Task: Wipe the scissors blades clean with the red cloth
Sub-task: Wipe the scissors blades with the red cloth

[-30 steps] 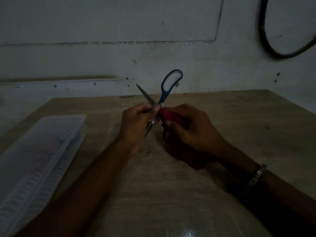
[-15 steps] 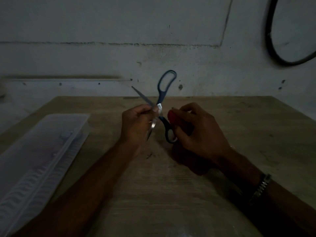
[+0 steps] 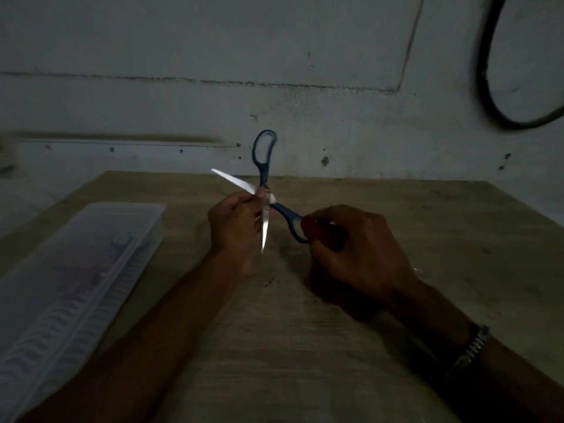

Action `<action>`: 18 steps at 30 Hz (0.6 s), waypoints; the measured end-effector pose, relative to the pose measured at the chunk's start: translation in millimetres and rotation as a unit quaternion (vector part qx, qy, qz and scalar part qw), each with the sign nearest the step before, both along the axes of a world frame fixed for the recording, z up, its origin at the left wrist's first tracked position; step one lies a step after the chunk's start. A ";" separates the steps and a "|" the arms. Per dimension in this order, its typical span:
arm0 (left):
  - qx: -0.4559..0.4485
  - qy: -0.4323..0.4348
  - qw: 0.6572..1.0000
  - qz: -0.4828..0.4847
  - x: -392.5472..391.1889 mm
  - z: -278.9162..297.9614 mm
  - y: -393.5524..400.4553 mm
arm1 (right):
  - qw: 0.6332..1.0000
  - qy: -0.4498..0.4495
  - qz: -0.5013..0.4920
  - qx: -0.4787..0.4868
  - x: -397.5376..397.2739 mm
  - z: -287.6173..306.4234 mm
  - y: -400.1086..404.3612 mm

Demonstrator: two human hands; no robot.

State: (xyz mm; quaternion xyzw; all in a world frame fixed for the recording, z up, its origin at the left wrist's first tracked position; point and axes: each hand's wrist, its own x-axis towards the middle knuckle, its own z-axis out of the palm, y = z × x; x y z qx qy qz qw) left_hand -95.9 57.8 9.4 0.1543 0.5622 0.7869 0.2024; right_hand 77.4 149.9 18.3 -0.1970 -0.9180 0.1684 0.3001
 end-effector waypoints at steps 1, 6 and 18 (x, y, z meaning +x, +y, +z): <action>0.001 0.034 0.999 -0.005 4.7 -1.1 1.5 | 0.999 0.033 -0.003 -0.010 -0.6 0.9 -3.5; -0.022 0.154 0.988 -0.014 22.7 0.5 6.8 | 0.997 0.059 0.028 0.049 -6.6 -4.8 -11.8; -0.011 0.066 0.998 0.023 6.6 4.5 -2.7 | 0.998 -0.007 0.001 0.056 -5.3 -6.9 -10.5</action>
